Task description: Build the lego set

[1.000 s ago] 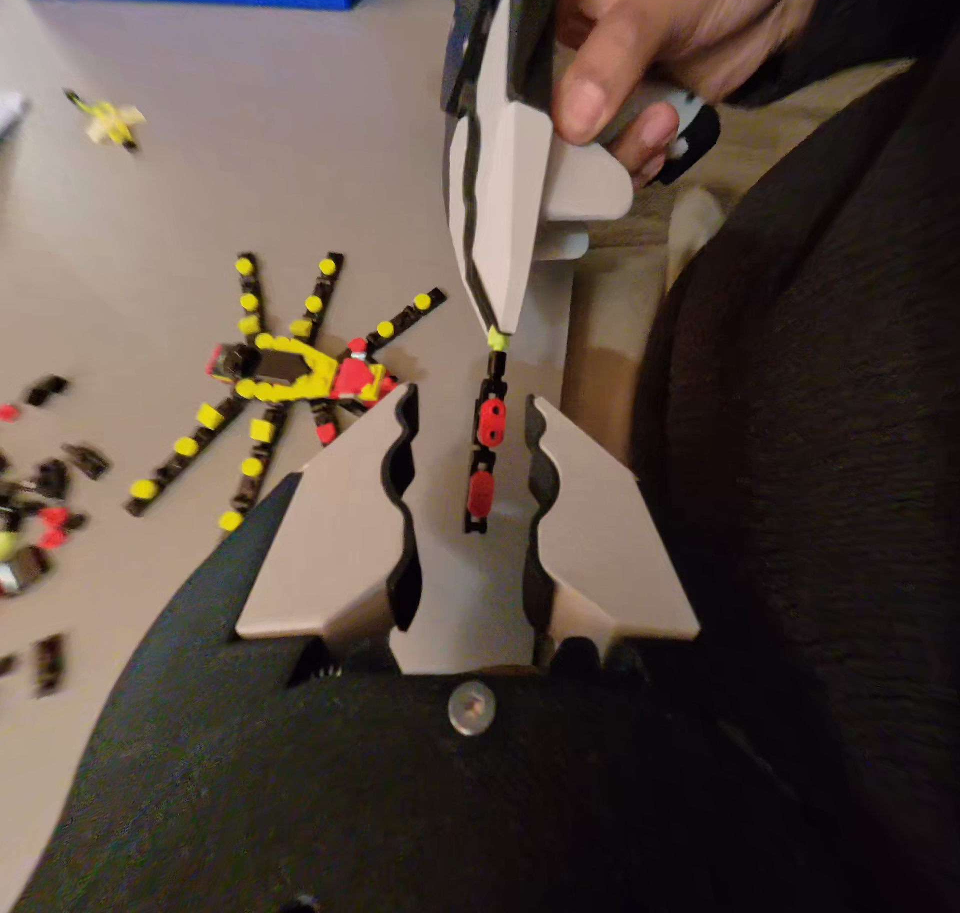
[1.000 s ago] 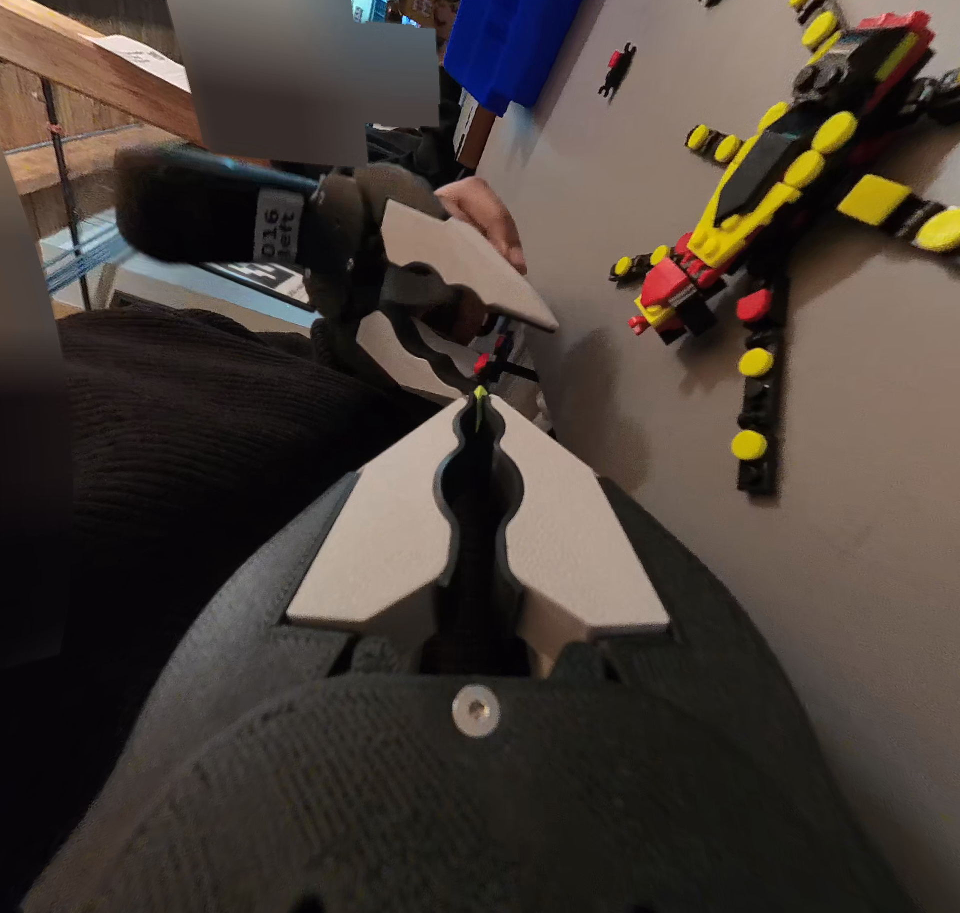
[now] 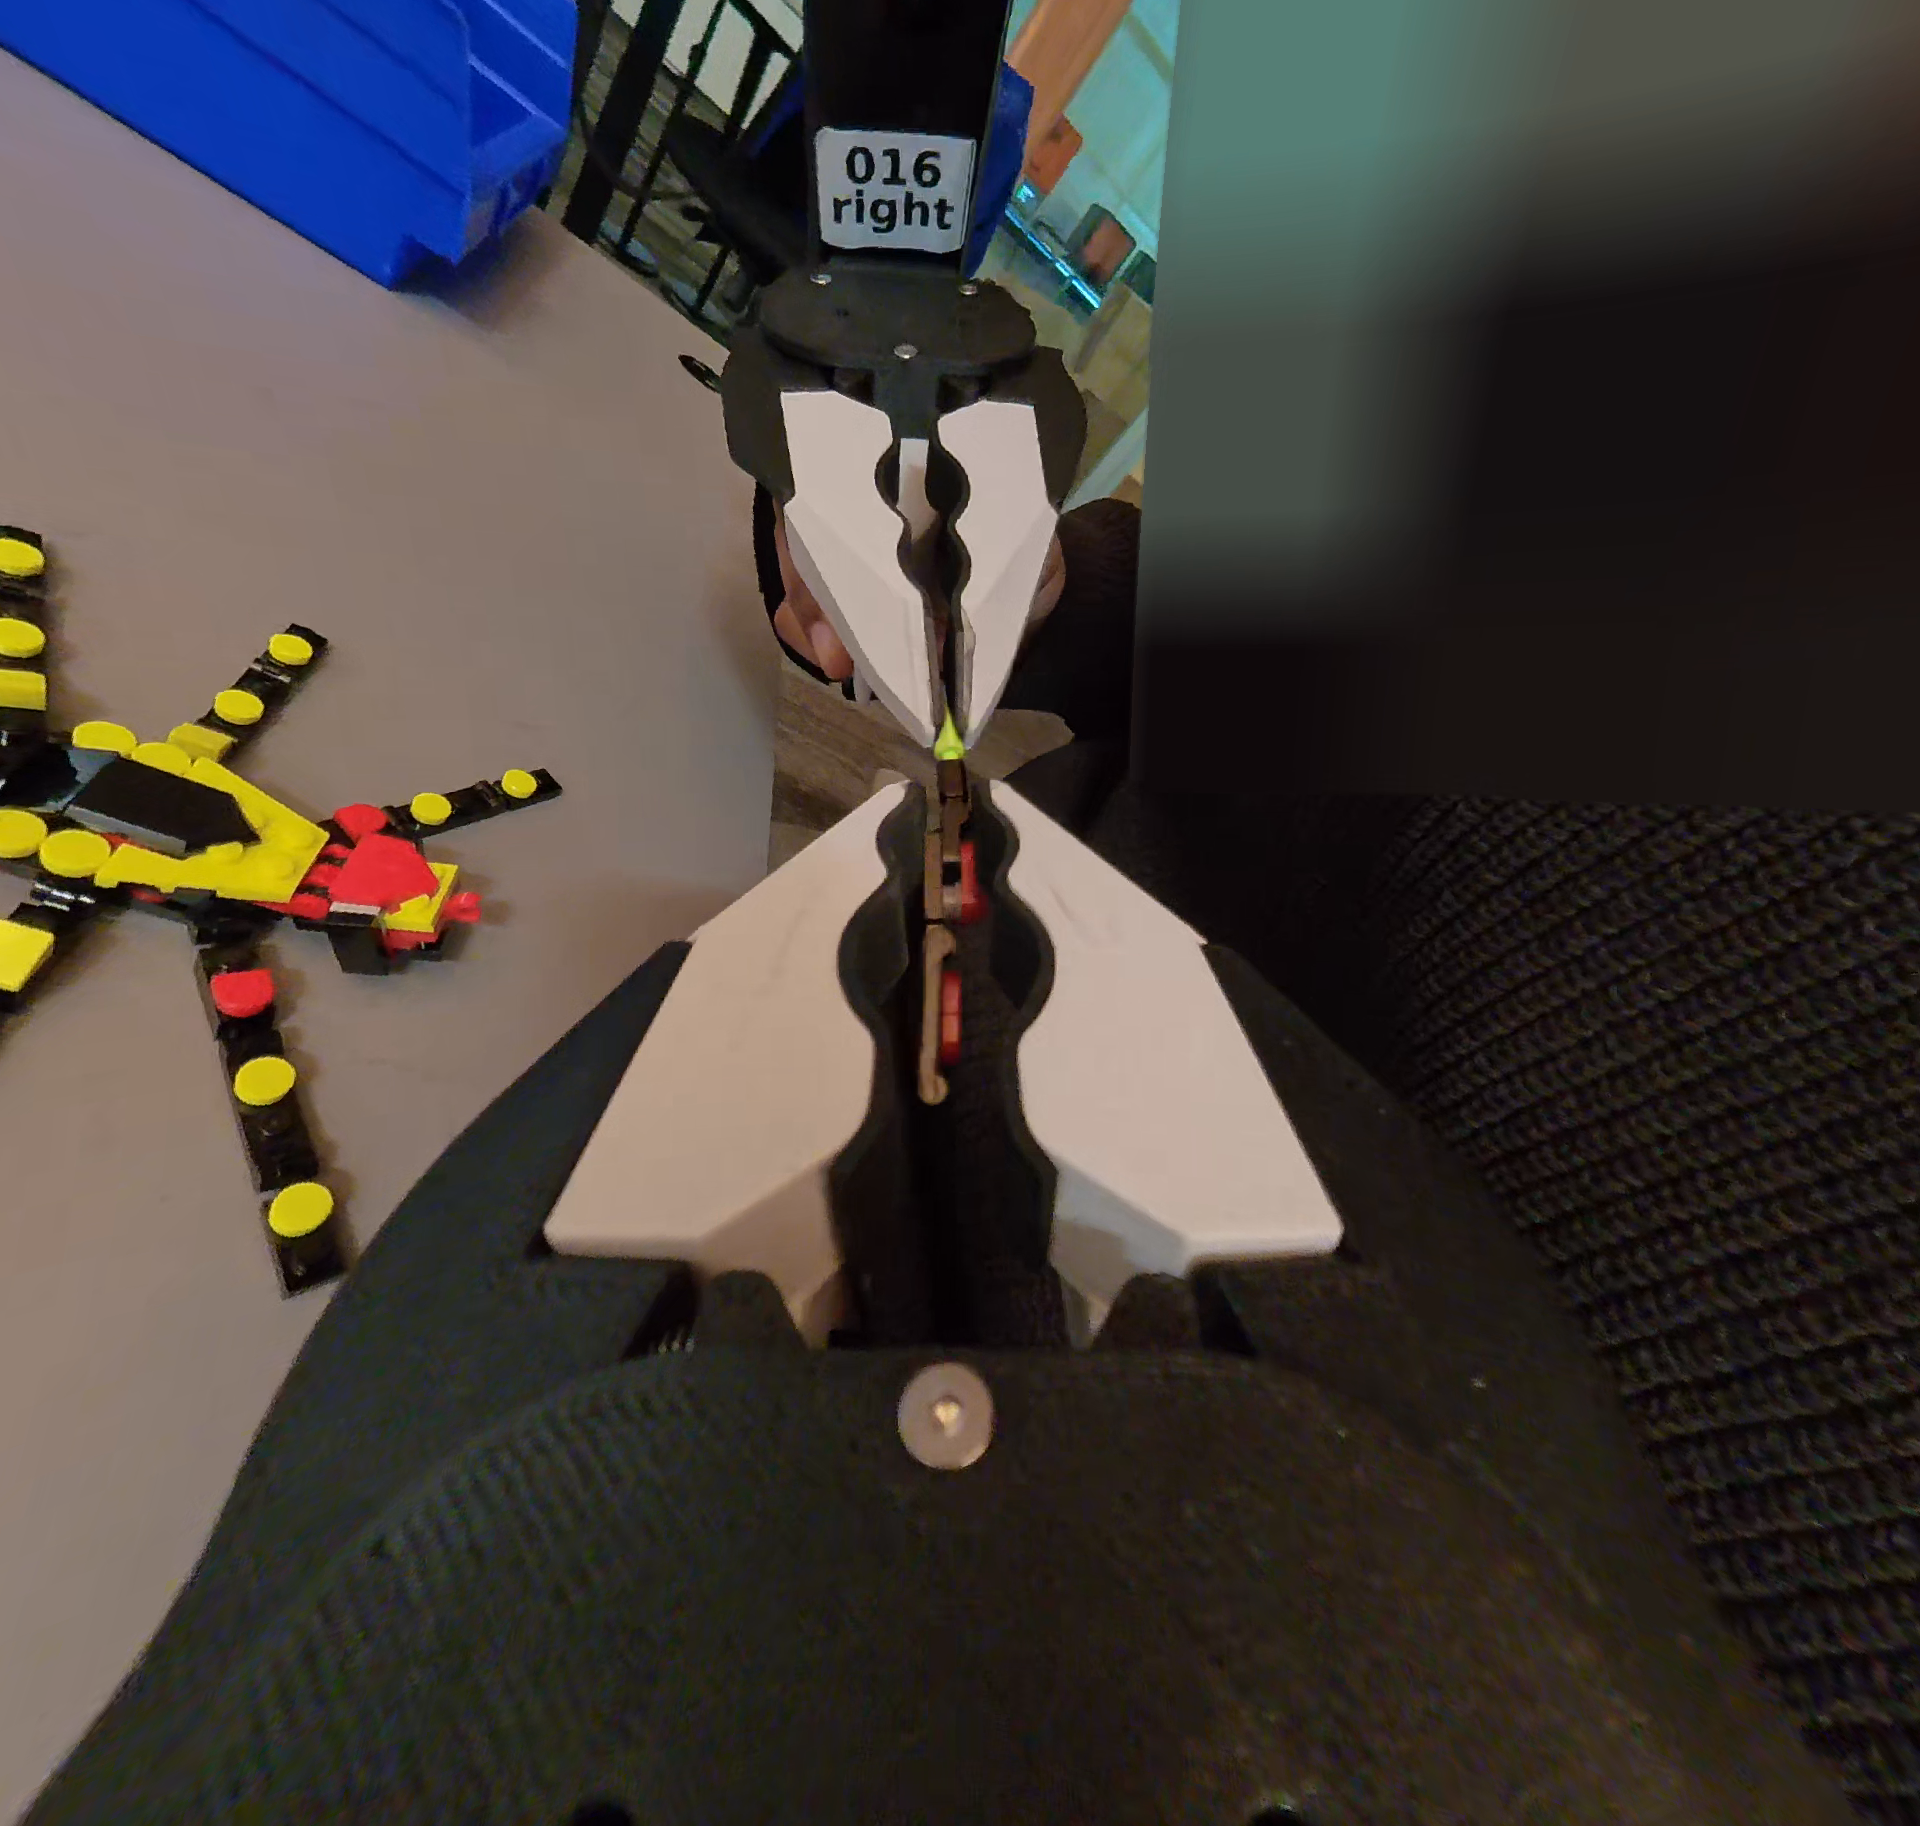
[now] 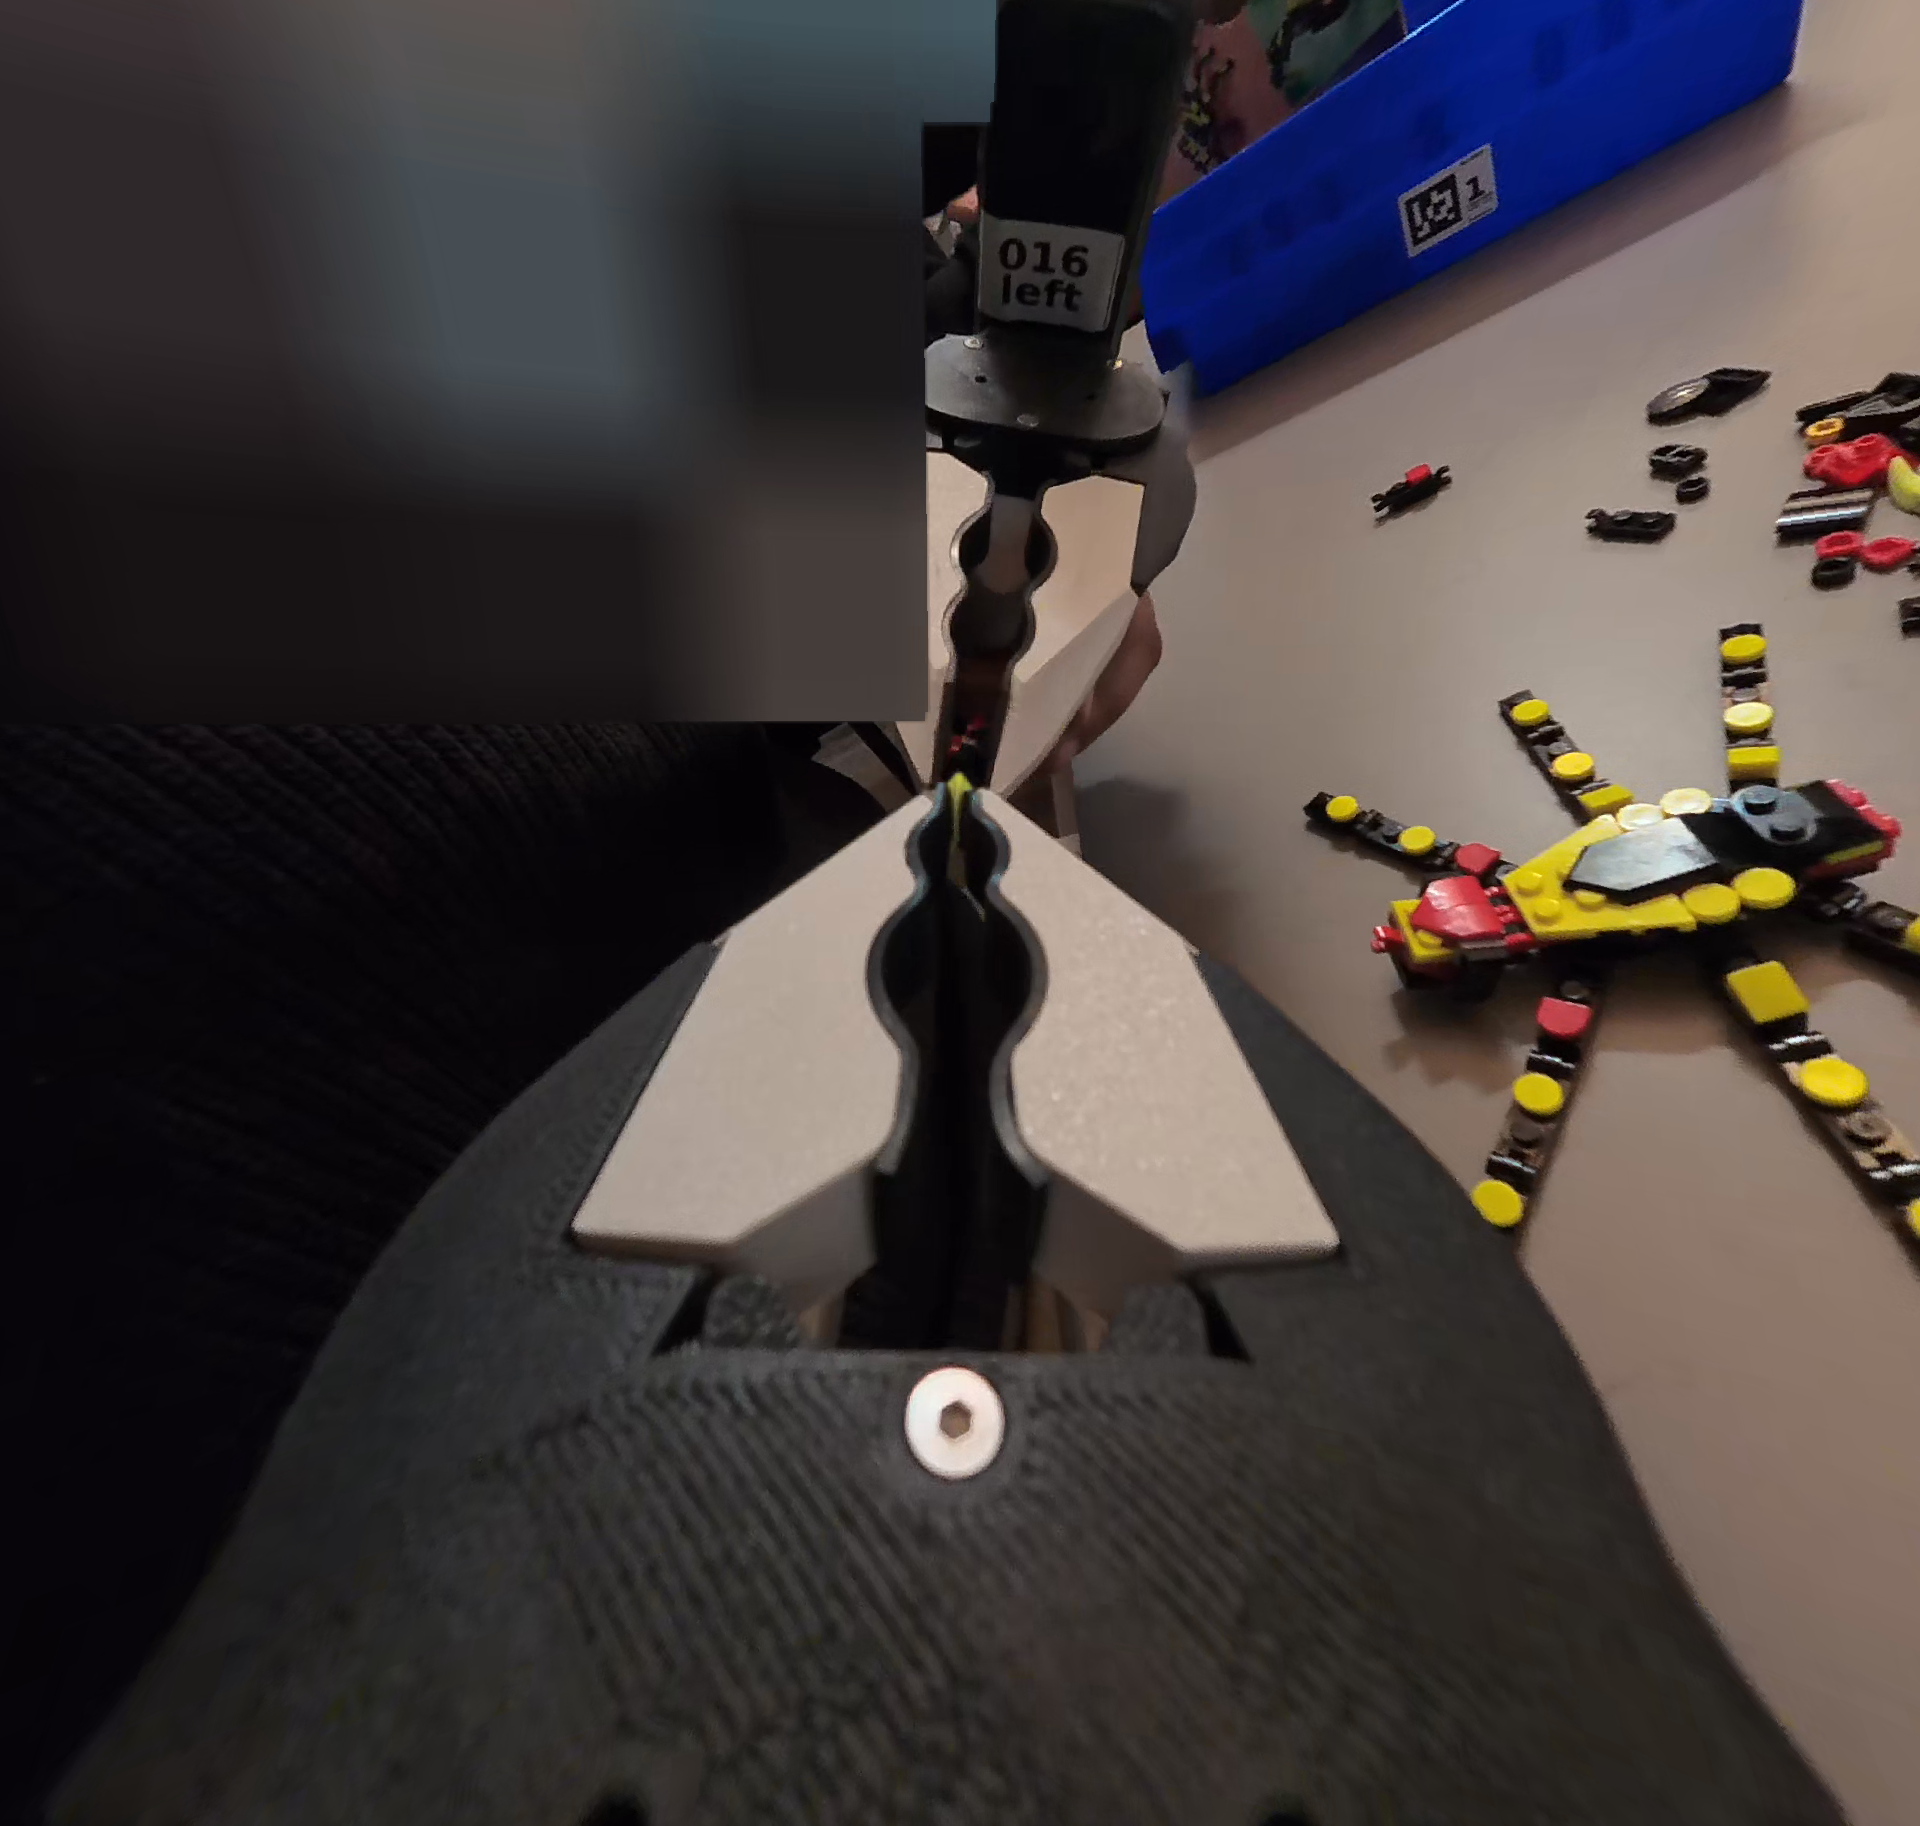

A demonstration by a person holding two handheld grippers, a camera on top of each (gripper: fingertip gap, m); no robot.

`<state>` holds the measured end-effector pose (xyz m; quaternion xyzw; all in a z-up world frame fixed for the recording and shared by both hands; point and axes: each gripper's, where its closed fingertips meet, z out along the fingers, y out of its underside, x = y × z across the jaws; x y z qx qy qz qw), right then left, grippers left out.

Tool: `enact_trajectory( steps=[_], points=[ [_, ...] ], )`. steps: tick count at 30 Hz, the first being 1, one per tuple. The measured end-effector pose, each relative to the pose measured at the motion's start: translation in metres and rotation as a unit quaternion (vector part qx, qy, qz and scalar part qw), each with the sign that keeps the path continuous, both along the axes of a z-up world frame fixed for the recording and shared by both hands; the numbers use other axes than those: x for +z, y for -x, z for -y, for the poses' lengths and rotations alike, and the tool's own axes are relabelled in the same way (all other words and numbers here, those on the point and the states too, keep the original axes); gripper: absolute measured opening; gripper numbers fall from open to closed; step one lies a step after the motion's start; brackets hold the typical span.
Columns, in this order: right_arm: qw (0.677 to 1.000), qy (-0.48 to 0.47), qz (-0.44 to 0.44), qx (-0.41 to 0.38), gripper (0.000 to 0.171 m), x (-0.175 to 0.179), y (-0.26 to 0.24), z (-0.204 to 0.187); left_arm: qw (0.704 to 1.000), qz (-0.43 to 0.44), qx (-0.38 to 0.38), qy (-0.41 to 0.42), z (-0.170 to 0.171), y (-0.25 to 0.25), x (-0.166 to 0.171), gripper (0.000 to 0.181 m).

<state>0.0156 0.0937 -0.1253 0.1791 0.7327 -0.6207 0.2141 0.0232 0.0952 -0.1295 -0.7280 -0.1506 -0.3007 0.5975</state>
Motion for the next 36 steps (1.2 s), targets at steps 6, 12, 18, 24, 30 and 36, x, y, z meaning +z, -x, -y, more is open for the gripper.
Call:
enact_trajectory(
  steps=[6,12,18,24,30,36],
  points=[
    [1.000,-0.019,-0.005,-0.002,0.000,-0.006,0.000,0.001,1.000,-0.014,0.002,0.019,0.000,0.001,-0.007,0.002],
    [1.000,-0.017,0.008,0.004,0.000,-0.008,-0.002,0.002,1.000,-0.018,0.000,0.023,0.000,0.001,-0.008,0.001],
    [1.000,-0.019,0.016,0.007,0.000,-0.010,-0.003,0.003,0.999,-0.028,-0.005,0.025,0.001,0.000,-0.010,0.002],
    [0.999,-0.037,0.022,0.011,0.000,-0.017,-0.004,0.003,0.998,-0.036,-0.010,0.046,0.001,-0.001,-0.017,0.002],
    [0.998,-0.044,0.029,0.013,0.000,-0.021,-0.005,0.003,0.998,-0.039,-0.011,0.057,0.001,-0.002,-0.021,0.001],
    [0.998,-0.050,0.038,0.018,0.000,-0.024,-0.007,0.004,0.997,-0.042,-0.015,0.065,0.002,-0.003,-0.024,0.001]
  ],
)
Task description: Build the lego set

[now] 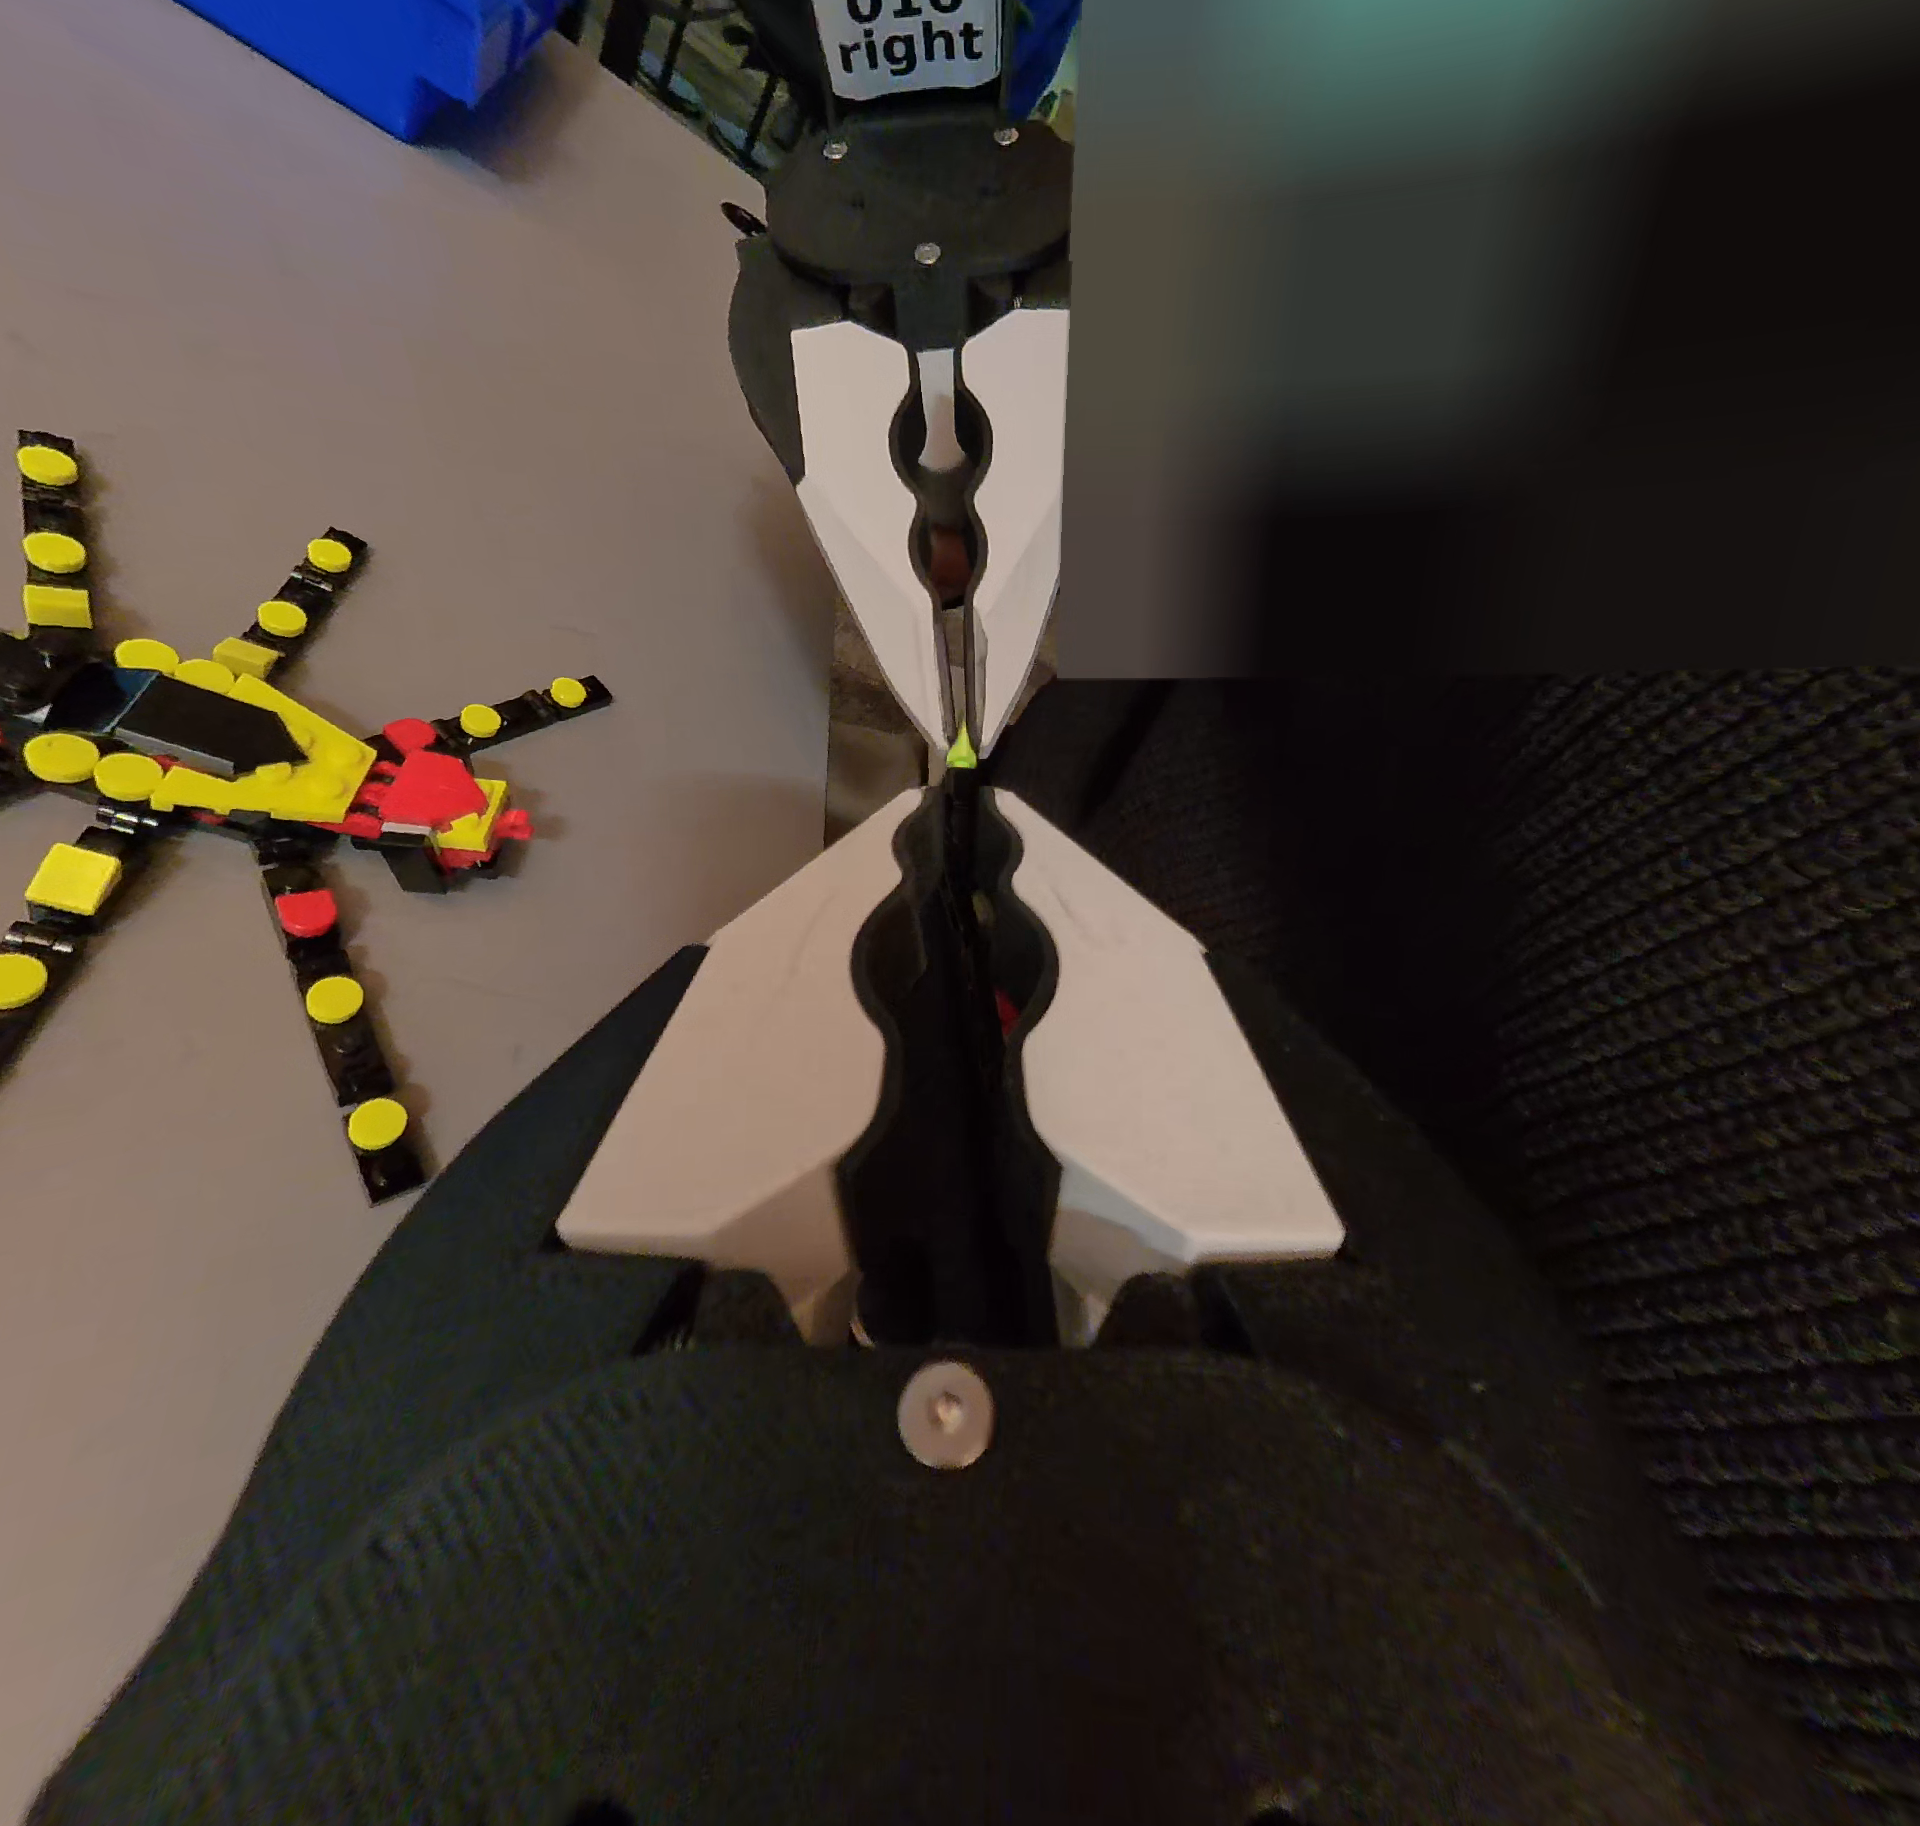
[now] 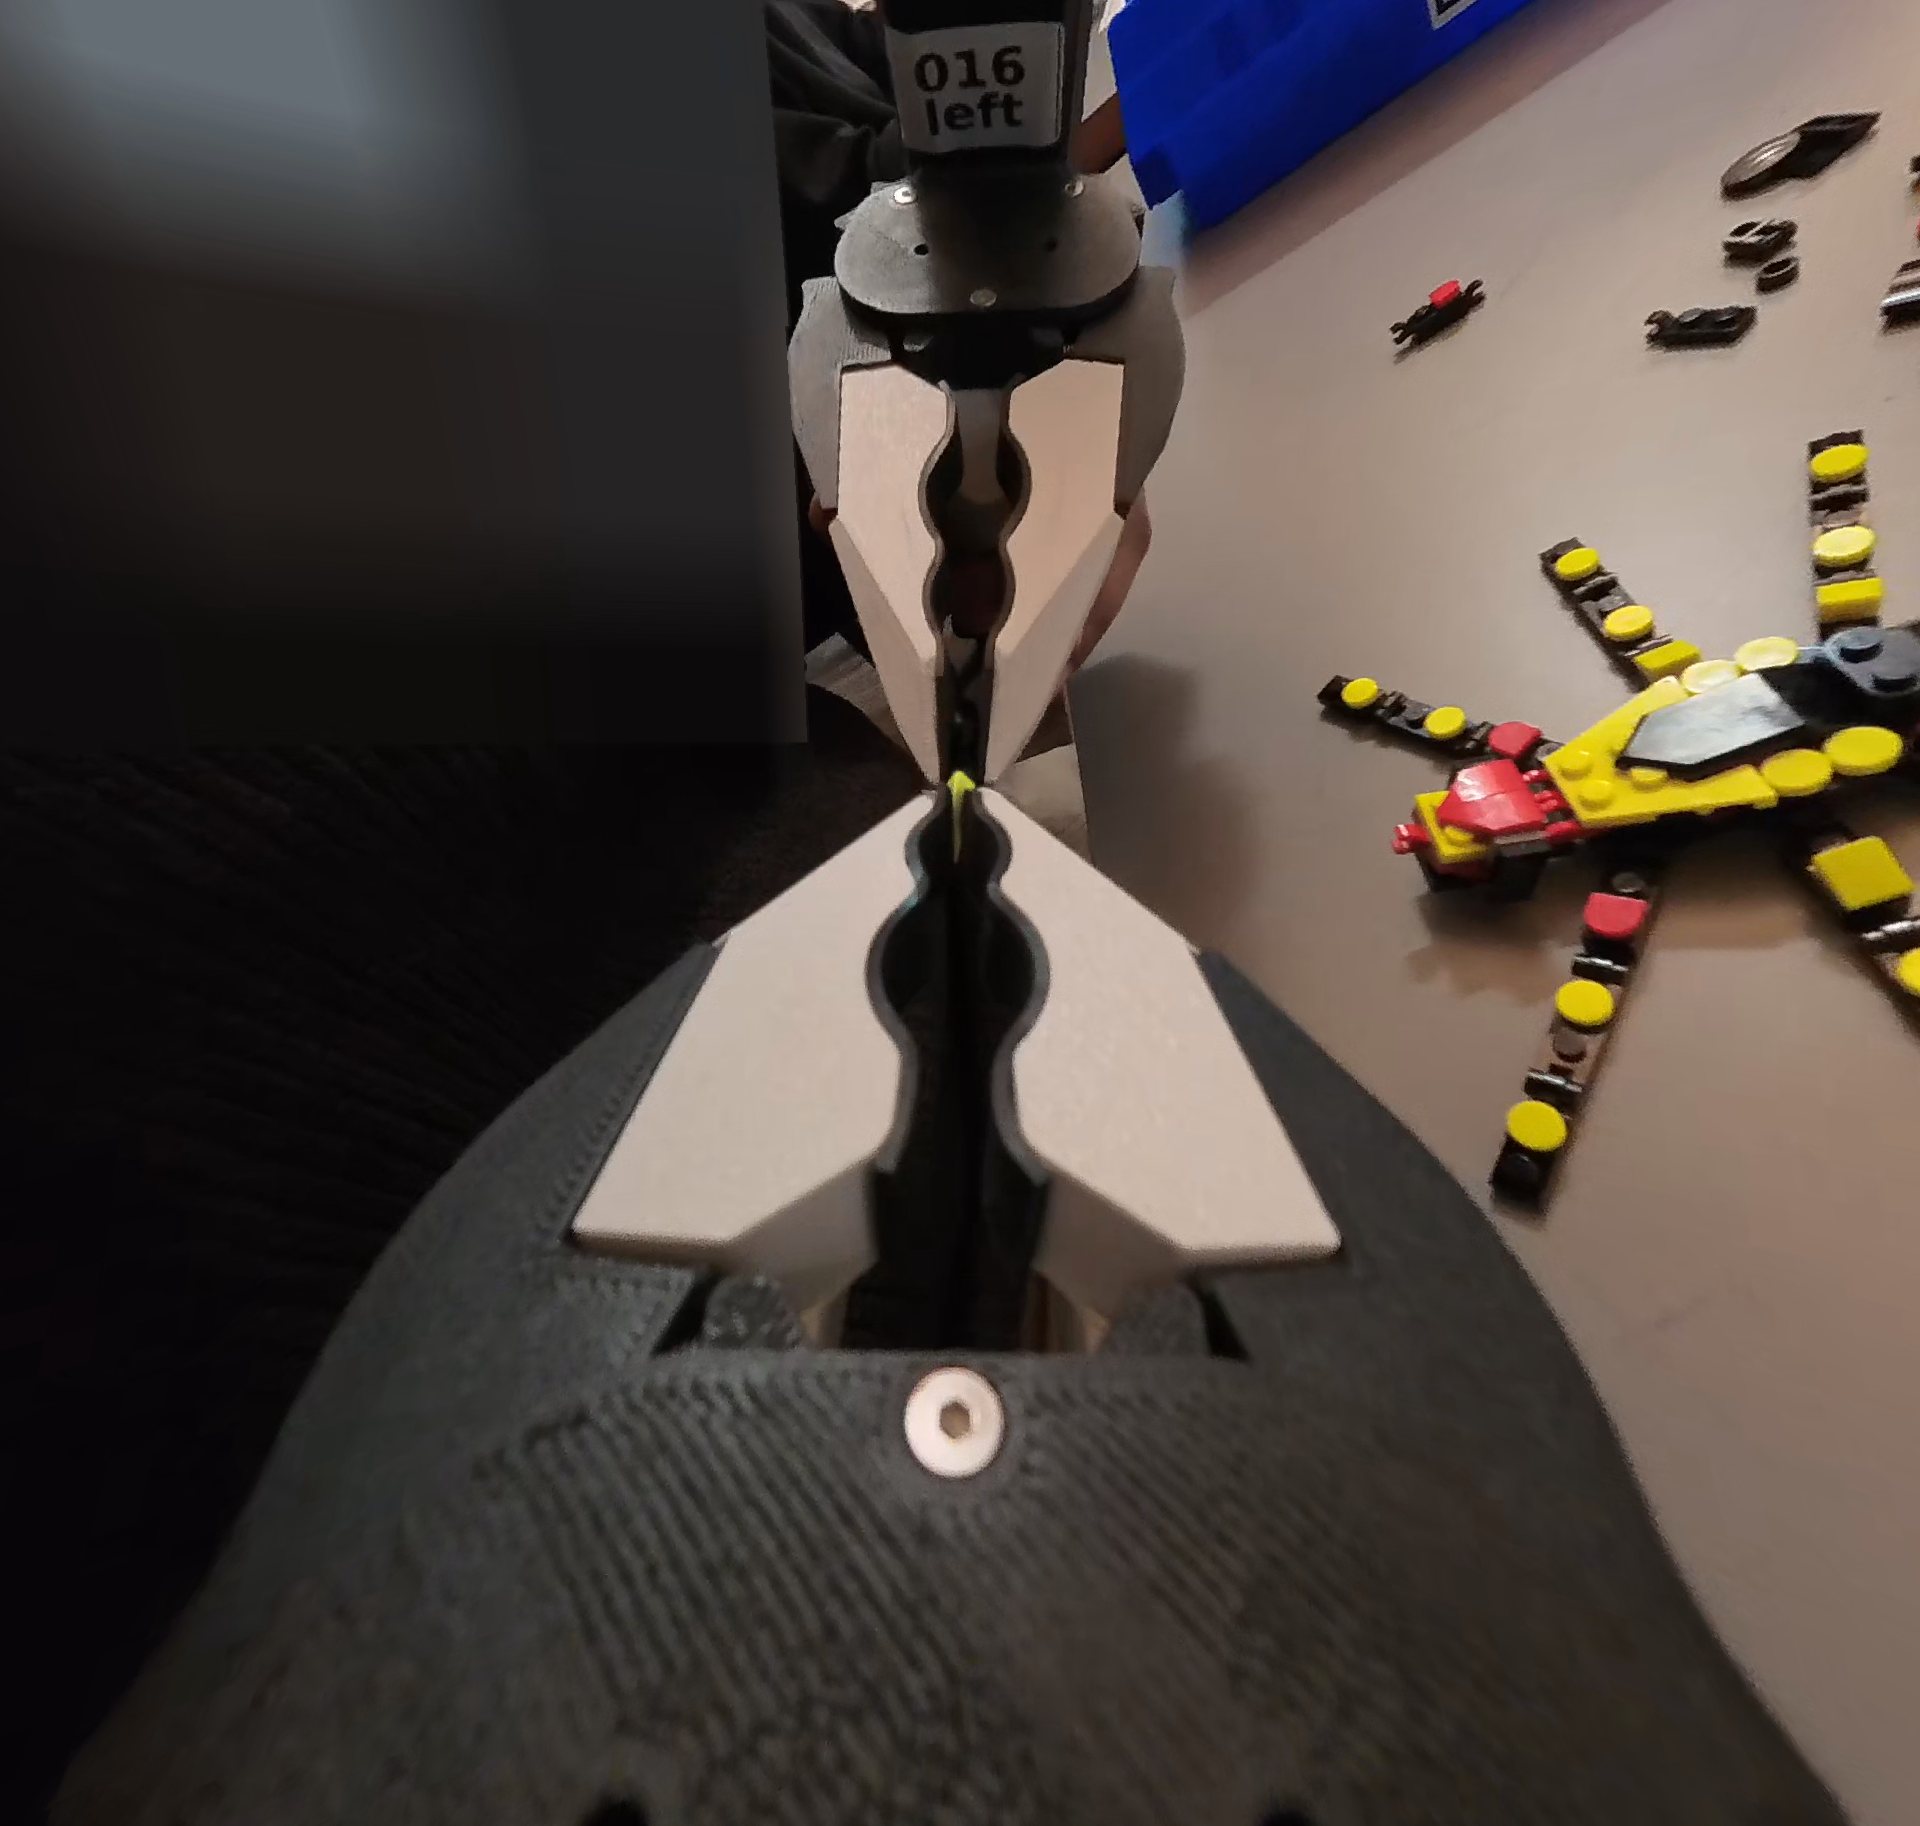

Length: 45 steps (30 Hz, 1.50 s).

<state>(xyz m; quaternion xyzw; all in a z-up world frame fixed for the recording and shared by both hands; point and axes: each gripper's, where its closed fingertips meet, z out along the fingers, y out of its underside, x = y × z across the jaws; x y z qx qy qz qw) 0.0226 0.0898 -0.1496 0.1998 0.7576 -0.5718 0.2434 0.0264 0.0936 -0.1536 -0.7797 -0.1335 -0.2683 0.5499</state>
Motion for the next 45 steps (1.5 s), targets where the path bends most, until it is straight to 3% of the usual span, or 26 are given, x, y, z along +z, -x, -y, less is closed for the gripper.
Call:
enact_trajectory(
  steps=[23,45],
  points=[
    [1.000,-0.003,0.019,-0.001,0.000,-0.0044,0.0006,0.0014,1.000,0.005,0.005,0.007,-0.0011,0.0006,-0.0033,0.000],
    [0.999,-0.029,-0.017,-0.014,0.000,-0.0090,0.0036,0.0026,1.000,0.011,0.016,0.012,-0.0019,0.0039,-0.0070,0.000]
  ],
)
